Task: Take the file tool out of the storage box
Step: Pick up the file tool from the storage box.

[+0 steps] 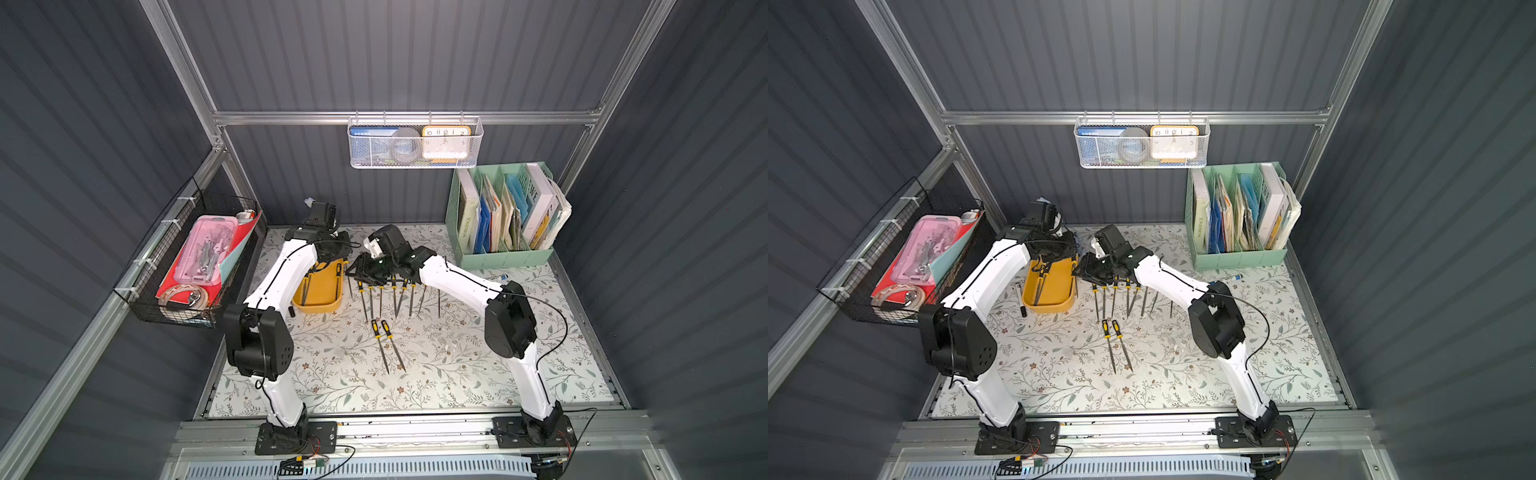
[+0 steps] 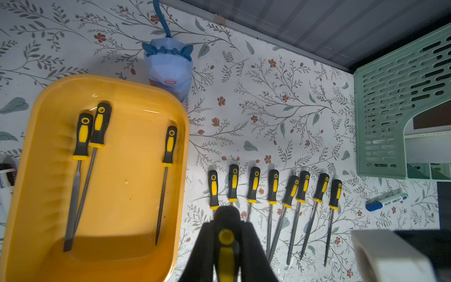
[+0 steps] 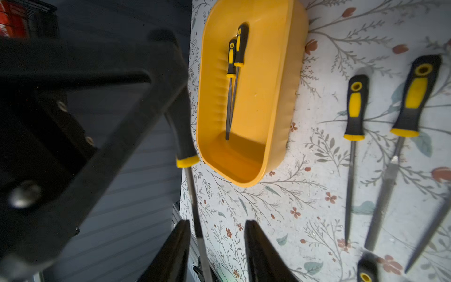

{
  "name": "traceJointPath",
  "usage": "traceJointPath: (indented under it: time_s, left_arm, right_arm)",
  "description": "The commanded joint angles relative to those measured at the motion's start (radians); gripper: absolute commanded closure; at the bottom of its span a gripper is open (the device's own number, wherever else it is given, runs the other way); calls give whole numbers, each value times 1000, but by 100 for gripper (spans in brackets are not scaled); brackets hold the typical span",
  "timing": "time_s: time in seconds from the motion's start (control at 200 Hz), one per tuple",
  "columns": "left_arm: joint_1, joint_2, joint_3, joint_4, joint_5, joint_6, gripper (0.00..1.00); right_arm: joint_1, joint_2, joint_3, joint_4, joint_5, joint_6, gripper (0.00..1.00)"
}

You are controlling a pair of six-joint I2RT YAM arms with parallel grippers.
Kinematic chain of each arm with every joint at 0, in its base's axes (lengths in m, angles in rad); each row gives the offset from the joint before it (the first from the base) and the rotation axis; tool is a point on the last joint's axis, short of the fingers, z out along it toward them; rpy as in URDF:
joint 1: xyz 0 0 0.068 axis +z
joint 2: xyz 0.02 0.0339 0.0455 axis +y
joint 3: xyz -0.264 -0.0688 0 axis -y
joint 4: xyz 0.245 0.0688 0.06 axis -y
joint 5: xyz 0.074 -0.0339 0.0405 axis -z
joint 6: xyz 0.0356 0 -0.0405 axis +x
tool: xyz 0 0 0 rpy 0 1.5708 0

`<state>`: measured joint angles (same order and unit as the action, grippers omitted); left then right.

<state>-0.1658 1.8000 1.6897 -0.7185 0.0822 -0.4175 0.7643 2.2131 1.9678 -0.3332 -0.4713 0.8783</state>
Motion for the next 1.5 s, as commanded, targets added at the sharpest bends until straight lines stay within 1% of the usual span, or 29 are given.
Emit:
traceJointPath:
  time_s: [0.0, 0.07, 0.11, 0.16, 0.215, 0.275, 0.42, 0.47, 0.505, 0.54, 0.575, 0.685, 0.735, 0.8, 0.916, 1.061, 1.076, 1.096, 1.126, 1.146, 1.161, 1.196, 1.266, 1.346, 1.396, 1.436, 1.496]
  left_arm:
    - [-5, -39, -22, -16, 5, -14, 100]
    - [-6, -41, -24, -16, 5, -15, 100]
    - [-6, -41, -24, -17, 5, -16, 100]
    - [-6, -42, -25, -18, 5, -17, 100]
    - [-6, -42, -25, -18, 4, -14, 100]
    - [-6, -42, -25, -19, 1, -14, 100]
    - [-6, -45, -20, -15, -10, -16, 93]
    - [-6, -45, -18, -14, -12, -17, 93]
    - [-6, -47, -16, -14, -12, -18, 96]
    - [-6, -48, -16, -12, -12, -18, 98]
    - [-6, -48, -16, -12, -12, -17, 98]
    - [-6, -45, -18, -15, -12, -18, 99]
    - [-6, -47, -18, -15, -11, -20, 99]
    - [-6, -48, -16, -14, -13, -20, 99]
    - [-6, -46, -15, -16, -15, -20, 99]
    - [-6, -45, -12, -14, -13, -23, 98]
    - [-6, -46, -11, -15, -13, -22, 98]
    - [-6, -46, -10, -14, -13, -23, 98]
    - [-6, -44, -9, -12, -13, -23, 95]
    - [-6, -44, -9, -14, -14, -22, 91]
    - [-6, -45, -7, -15, -15, -22, 85]
    - [-6, -42, -4, -14, -24, -22, 66]
    - [-6, -42, -2, -9, -46, -17, 50]
    - [-6, -47, 0, 9, -72, -12, 18]
    - [-6, -56, -8, 8, -56, -35, 10]
    - [-4, -59, -6, 12, -65, -43, 1]
    - [-4, -55, -2, 17, -82, -42, 0]
  right_arm:
    - [10, 11, 48, -13, 9, -3, 61]
    - [12, 16, 51, -10, 2, 1, 64]
    - [12, 16, 51, -7, 0, 4, 69]
    - [13, 16, 51, -4, 0, 4, 86]
    - [15, 14, 48, -5, 4, 3, 100]
    - [16, 11, 42, -3, 5, 4, 100]
    - [15, -7, 3, 15, 13, 13, 100]
    - [14, -14, -16, 29, 17, 20, 100]
    - [15, -15, -21, 34, 17, 24, 100]
    - [15, -12, -20, 32, 17, 24, 86]
    - [14, -9, -17, 32, 15, 26, 78]
    - [15, 4, 1, 35, 10, 30, 68]
    - [15, 10, 11, 33, 8, 31, 66]
    - [15, 18, 26, 27, 7, 31, 67]
    - [15, 26, 39, 25, -3, 33, 80]
    - [15, 27, 42, 21, -5, 33, 85]
    - [15, 25, 42, 20, -6, 32, 87]
    - [15, 26, 42, 21, -8, 31, 91]
    - [15, 26, 42, 18, -8, 30, 99]
    - [15, 24, 40, 17, -6, 30, 100]
    - [15, 23, 40, 14, -5, 30, 100]
    - [14, 17, 31, 11, -4, 30, 100]
    - [9, -14, -16, 18, -3, 27, 100]
    - [-3, -82, -133, 76, -11, 37, 100]
    - [-14, -136, -222, 108, -24, 39, 100]
    - [-26, -185, -293, 122, -41, 31, 100]
    - [-42, -269, -408, 131, -72, 11, 100]
